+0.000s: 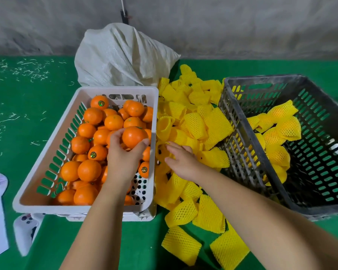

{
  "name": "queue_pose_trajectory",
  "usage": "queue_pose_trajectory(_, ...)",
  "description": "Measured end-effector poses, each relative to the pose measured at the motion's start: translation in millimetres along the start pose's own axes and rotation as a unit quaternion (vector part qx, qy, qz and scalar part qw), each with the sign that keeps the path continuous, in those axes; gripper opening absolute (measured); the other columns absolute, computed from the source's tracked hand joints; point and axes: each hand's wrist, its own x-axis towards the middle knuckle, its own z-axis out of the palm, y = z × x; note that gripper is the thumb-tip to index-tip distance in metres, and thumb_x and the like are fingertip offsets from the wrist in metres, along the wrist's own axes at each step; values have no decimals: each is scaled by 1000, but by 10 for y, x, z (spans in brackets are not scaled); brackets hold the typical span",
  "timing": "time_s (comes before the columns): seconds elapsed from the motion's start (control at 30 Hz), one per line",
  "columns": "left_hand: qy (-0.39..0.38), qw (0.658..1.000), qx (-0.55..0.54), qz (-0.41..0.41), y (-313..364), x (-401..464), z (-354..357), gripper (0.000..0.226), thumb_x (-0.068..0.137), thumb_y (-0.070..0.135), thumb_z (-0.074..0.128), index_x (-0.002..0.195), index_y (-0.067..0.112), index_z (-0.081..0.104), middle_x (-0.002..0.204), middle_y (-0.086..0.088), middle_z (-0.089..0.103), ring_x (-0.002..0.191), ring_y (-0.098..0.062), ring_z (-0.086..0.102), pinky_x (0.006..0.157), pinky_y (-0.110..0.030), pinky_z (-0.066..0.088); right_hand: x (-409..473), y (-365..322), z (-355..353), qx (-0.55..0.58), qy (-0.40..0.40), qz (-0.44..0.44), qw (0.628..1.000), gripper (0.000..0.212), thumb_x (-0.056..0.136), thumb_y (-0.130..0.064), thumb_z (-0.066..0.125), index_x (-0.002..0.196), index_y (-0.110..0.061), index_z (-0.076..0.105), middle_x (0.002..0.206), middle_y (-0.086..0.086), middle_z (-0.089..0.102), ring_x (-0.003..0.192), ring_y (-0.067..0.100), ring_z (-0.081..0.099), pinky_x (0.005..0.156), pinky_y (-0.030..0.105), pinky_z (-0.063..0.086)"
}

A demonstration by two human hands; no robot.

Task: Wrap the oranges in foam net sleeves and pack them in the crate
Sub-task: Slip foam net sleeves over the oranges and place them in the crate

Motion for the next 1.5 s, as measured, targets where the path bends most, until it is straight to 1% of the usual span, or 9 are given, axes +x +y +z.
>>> queue_pose_trajectory(0.17,-201,959,-178,-87,200,-425,151,67,68,43,92,130,36,66,124,-3,70,91,-22,75,75,-32,61,-329,-158,-153,200,319,-96,921,20,96,-7,65,110,-17,74,110,-3,70,100,0,59,89,24,48)
queue_pose_trajectory(0.27,-326,905,-247,-119,118,-536,193,70,65,39,99,129,37,70,120,-2,73,88,-25,74,74,-32,61,-525,-301,-239,362,308,-80,876,33,90,-3,68,104,-31,61,96,-6,59,79,-1,55,73,25,52)
queue_pose_trajectory(0.4,-380,884,-247,-110,38,-590,168,63,66,45,99,124,37,75,109,-4,76,81,-21,74,71,-29,62,-746,-275,-279,339,279,-95,893,35,90,-1,60,118,-22,63,116,3,57,99,19,60,83,23,53)
queue_pose_trajectory(0.57,-339,902,-245,-105,41,-590,224,59,65,52,98,115,25,80,94,-7,73,72,-19,70,66,-27,59,-916,-205,-371,279,303,-103,906,22,94,-4,68,107,-18,78,113,0,64,104,5,62,91,17,49)
queue_pose_trajectory(0.83,-251,949,-185,-35,-29,-639,319,74,74,49,93,127,64,44,134,-13,56,107,-31,74,83,-43,63,-1238,-330,-418,260,281,-129,915,16,95,-12,69,107,-21,77,104,-7,72,96,10,69,87,37,57)
queue_pose_trajectory(1.0,-281,930,-234,-46,-53,-606,308,67,90,39,82,144,52,45,136,-18,58,111,-35,72,88,-45,61,-1316,-388,-348,251,245,-169,921,26,97,-6,64,116,-22,71,114,-5,69,105,11,68,94,41,57)
queue_pose_trajectory(1.13,-311,931,-190,-30,-103,-628,321,73,89,24,74,150,45,40,130,-13,61,104,-29,73,92,-46,61,-1297,-312,-384,152,265,-157,939,34,96,-1,63,127,-15,68,122,0,56,112,10,60,103,29,50)
queue_pose_trajectory(1.33,-192,976,-72,69,-107,-755,408,69,78,66,84,131,32,56,101,3,70,72,-17,61,60,-47,53,-1441,-403,-527,76,318,-182,927,26,95,2,60,110,-14,75,114,0,61,103,7,56,86,9,45)
queue_pose_trajectory(1.5,-102,988,-98,65,-13,-816,450,45,80,52,78,110,32,51,80,21,59,71,-3,53,61,-27,47,-1618,-398,-438,69,274,-277,919,30,91,5,64,116,-10,72,118,4,60,109,14,58,93,28,51)
